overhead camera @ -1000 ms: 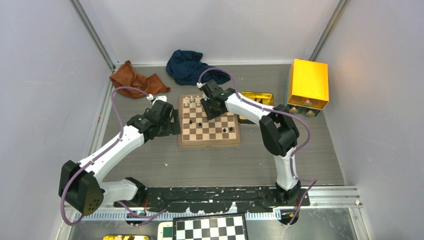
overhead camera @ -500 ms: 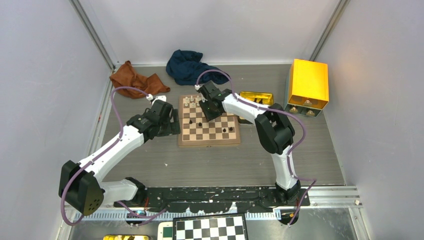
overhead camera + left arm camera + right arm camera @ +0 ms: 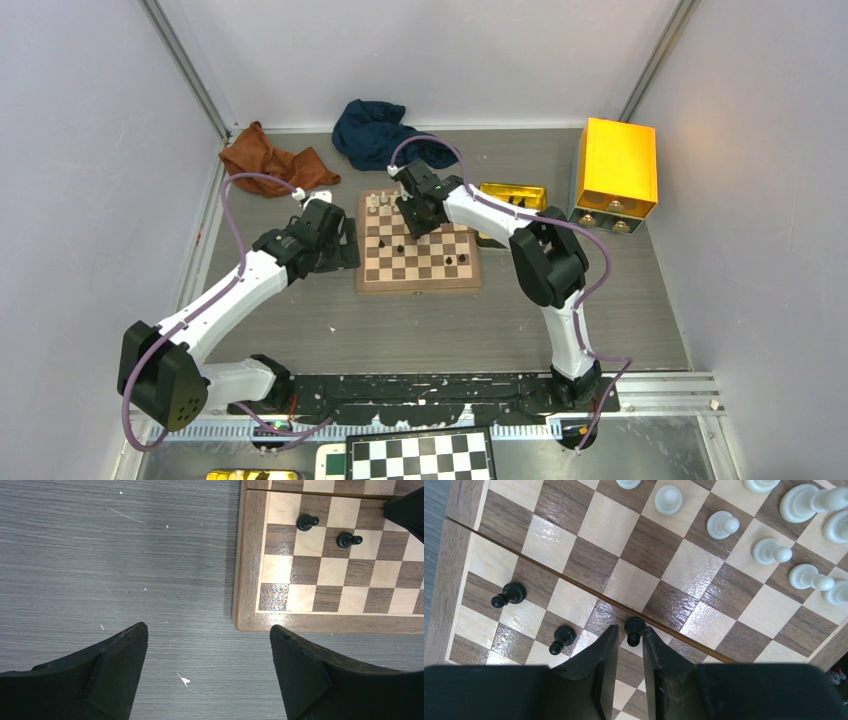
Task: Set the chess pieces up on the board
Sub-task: Pick up the chess piece from the chessboard.
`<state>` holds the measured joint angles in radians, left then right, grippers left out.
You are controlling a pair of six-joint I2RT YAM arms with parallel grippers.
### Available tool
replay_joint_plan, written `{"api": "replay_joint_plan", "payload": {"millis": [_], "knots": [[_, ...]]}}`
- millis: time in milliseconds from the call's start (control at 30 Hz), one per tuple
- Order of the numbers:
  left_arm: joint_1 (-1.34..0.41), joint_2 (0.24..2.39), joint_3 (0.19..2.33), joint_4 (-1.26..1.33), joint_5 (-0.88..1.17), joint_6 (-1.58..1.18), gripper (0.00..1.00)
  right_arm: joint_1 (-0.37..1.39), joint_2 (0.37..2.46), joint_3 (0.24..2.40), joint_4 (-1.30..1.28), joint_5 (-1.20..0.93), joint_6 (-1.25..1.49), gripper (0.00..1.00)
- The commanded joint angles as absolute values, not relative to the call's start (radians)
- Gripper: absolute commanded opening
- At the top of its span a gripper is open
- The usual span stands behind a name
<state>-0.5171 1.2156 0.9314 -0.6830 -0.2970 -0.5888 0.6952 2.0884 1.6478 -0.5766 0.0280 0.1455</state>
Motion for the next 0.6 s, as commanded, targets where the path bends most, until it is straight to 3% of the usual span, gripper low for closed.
{"api": "replay_joint_plan", "payload": {"millis": [0,200,567], "knots": [[-0.510,1.207,0.977,-0.653,-0.311,-0.571,0.92,0.702,2.091,1.694,-0.554,0.021,0.141,0.30],[-0.509,1.213,0.978,-0.652,-0.311,-0.571,0.92,0.701,2.093,1.693,-0.555,0.025,0.138,0.15],[-0.509,1.207,0.970,-0.653,-0.301,-0.582,0.92,0.703,1.997,1.607,-0.561,0.064,0.135,0.09]]}}
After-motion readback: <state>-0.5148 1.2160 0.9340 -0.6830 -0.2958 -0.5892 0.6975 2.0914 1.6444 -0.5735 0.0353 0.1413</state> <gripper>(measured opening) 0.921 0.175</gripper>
